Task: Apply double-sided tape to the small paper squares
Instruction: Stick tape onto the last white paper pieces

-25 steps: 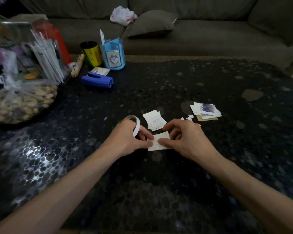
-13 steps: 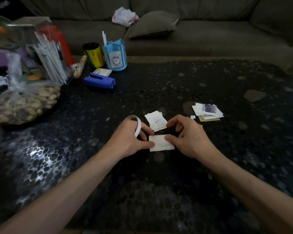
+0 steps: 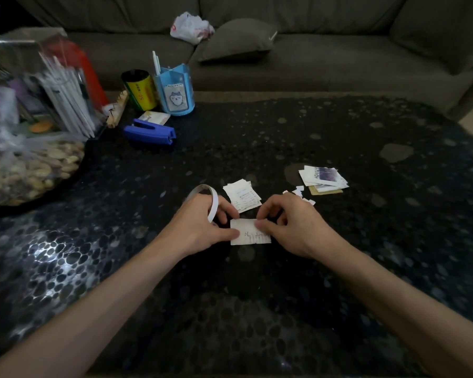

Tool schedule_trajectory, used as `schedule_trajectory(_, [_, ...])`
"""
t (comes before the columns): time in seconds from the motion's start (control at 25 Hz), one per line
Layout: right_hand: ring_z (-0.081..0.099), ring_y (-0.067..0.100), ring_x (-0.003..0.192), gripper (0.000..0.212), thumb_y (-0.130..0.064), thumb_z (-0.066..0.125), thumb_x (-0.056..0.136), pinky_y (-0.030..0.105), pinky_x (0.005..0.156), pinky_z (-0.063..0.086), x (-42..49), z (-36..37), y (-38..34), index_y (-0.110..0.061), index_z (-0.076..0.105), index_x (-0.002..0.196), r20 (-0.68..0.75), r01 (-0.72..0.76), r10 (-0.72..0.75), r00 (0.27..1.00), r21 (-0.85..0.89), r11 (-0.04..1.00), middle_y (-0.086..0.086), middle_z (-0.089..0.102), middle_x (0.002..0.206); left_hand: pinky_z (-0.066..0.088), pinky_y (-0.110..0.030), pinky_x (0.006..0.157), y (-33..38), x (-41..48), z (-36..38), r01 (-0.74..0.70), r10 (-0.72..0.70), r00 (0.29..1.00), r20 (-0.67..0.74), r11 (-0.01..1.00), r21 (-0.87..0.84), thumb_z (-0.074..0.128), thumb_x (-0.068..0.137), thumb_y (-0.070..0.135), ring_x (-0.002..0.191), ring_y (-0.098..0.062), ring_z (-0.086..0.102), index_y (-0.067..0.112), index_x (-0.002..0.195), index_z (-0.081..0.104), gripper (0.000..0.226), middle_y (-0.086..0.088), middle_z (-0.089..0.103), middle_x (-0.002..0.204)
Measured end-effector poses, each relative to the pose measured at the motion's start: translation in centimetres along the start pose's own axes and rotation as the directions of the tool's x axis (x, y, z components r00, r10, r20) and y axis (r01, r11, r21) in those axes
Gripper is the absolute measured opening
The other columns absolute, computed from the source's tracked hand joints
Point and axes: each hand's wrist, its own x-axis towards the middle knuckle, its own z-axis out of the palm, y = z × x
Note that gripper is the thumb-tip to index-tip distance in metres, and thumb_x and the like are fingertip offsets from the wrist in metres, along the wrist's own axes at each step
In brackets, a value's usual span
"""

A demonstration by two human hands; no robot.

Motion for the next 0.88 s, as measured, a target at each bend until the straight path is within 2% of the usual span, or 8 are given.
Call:
schedule_trajectory(0.12, [0.064,0.008,0.079,0.012,-0.026,0.078,0.094,0.023,0.076,0.053,0.0,-0.3,0.2,-0.030,0.068,0.089,-0.028,0.085,-0.082,0.996,0.129,0.988,-0.009,0.065,0.099,0.049,-0.017,0.068,0.1,-0.2,-0.3,-0.009,0.007,1.000,-0.024,0.998,-0.062,0.091,0.074,0.038,0.071,-0.003,0.064,0.035,0.103,0.076,0.032,0.013,0.071,0.098])
schedule_trajectory(0.2, [0.070,0.008,0.084,0.010,-0.023,0.079,0.093,0.025,0.080,0.057,0.0,-0.3,0.0,-0.025,0.070,0.095,-0.070,0.149,-0.135,0.988,0.271,0.951,-0.008,0.072,0.096,0.049,-0.016,0.069,0.4,-0.3,-0.7,0.006,-0.008,1.000,-0.016,0.992,-0.126,0.085,0.080,0.040,0.078,0.001,0.069,0.033,0.098,0.080,0.020,0.012,0.075,0.093])
schedule_trajectory(0.36, [0.077,0.006,0.088,0.028,-0.032,0.083,0.088,0.021,0.077,0.061,-0.7,0.2,-0.7,-0.020,0.072,0.111,-0.031,0.036,-0.023,0.999,0.534,0.845,-0.004,0.080,0.097,0.050,-0.015,0.067,1.3,-0.6,-0.9,0.033,-0.034,0.999,0.002,0.954,-0.298,0.080,0.087,0.035,0.080,-0.001,0.072,0.033,0.096,0.082,0.010,0.007,0.076,0.092])
schedule_trajectory(0.44, [0.078,0.016,0.085,0.018,-0.030,0.079,0.091,0.033,0.079,0.064,-0.8,0.3,-0.7,-0.012,0.078,0.096,-0.041,0.008,0.018,0.999,0.561,0.828,0.000,0.081,0.089,0.046,-0.009,0.056,1.7,-0.9,-0.8,0.077,-0.067,0.997,0.038,0.927,-0.366,0.078,0.089,0.034,0.063,0.004,0.066,0.030,0.098,0.081,0.011,0.013,0.073,0.070])
schedule_trajectory(0.52, [0.078,0.019,0.080,0.016,-0.027,0.078,0.093,0.040,0.082,0.064,-0.7,0.5,-0.8,-0.013,0.077,0.086,-0.083,0.006,0.048,0.995,0.551,0.835,0.003,0.080,0.082,0.043,-0.009,0.052,2.0,-1.0,-0.5,0.082,-0.079,0.997,0.023,0.925,-0.371,0.078,0.089,0.035,0.055,0.005,0.061,0.026,0.097,0.081,0.013,0.013,0.070,0.061])
schedule_trajectory(0.64, [0.077,0.014,0.082,0.014,-0.026,0.077,0.095,0.034,0.082,0.064,-0.6,0.8,-1.1,-0.014,0.079,0.089,-0.146,0.049,0.032,0.989,0.514,0.857,0.000,0.080,0.084,0.044,-0.007,0.052,2.2,-1.0,-0.4,0.059,-0.083,0.995,-0.047,0.925,-0.376,0.079,0.089,0.032,0.056,0.006,0.064,0.025,0.098,0.081,0.011,0.014,0.073,0.064])
schedule_trajectory(0.76, [0.077,0.014,0.078,0.013,-0.025,0.077,0.095,0.026,0.075,0.063,-0.8,0.7,-1.3,-0.013,0.079,0.101,-0.102,0.048,0.022,0.995,0.635,0.771,0.003,0.081,0.088,0.048,-0.010,0.058,2.1,-0.9,-0.6,0.043,-0.101,0.987,-0.124,0.914,-0.403,0.078,0.090,0.031,0.066,0.006,0.069,0.025,0.105,0.080,0.016,0.015,0.077,0.074])
schedule_trajectory(0.88, [0.072,0.010,0.071,0.010,-0.024,0.077,0.095,0.023,0.069,0.058,-0.7,0.7,-0.9,-0.015,0.078,0.099,-0.071,0.022,0.034,0.997,0.663,0.748,0.004,0.080,0.085,0.045,-0.009,0.054,2.1,-1.2,-0.7,0.046,-0.090,0.992,-0.088,0.908,-0.417,0.076,0.092,0.033,0.057,0.003,0.062,0.026,0.107,0.079,0.017,0.013,0.071,0.062])
